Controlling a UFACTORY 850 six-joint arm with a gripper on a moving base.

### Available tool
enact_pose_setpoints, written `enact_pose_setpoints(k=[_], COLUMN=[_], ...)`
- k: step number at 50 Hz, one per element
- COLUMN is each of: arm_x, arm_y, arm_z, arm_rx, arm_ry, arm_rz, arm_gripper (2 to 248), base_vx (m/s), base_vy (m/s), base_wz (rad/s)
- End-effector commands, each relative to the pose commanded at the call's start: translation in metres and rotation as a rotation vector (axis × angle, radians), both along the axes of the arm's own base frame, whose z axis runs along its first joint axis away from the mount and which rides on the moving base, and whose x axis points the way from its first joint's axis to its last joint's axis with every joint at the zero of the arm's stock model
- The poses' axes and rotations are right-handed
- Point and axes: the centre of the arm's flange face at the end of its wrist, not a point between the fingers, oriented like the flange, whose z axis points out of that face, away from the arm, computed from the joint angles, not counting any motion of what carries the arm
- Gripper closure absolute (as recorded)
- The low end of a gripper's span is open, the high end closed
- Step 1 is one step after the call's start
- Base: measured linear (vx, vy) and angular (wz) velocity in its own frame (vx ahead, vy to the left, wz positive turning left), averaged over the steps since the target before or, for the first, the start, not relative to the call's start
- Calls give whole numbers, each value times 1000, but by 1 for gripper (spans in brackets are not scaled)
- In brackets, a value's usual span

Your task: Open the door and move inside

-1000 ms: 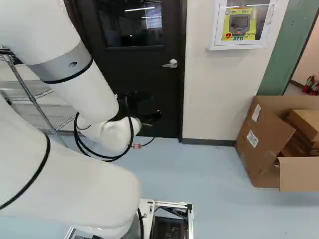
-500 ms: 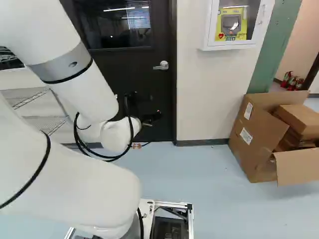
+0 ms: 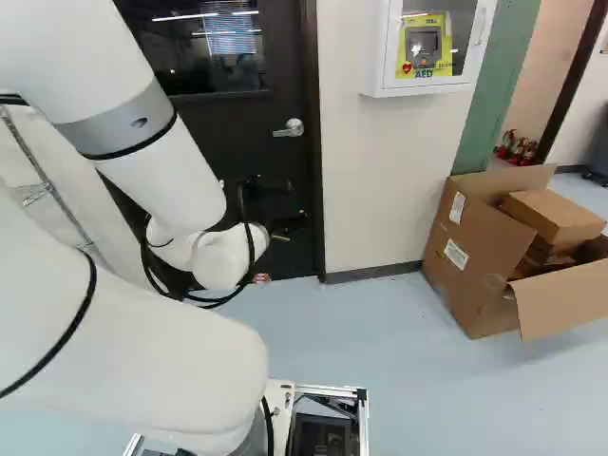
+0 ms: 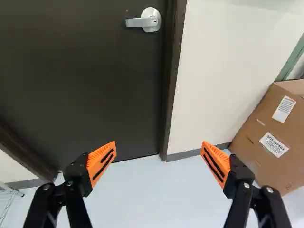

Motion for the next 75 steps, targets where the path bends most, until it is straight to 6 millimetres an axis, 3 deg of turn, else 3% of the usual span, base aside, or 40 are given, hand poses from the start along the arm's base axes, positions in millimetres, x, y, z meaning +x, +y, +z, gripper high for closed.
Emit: enact_pose_setpoints(k=[15, 58, 75], arm_x=[0, 0, 0], arm_y=[0, 0, 0], arm_z=[0, 0, 0], arm_rx=[0, 0, 0], arm_ry=[0, 0, 0], arm_rz=[0, 0, 0], arm_gripper=[3, 3, 3], base_vx=[136, 156, 30], base_vy=[101, 156, 24], base_wz=[-233, -27, -6])
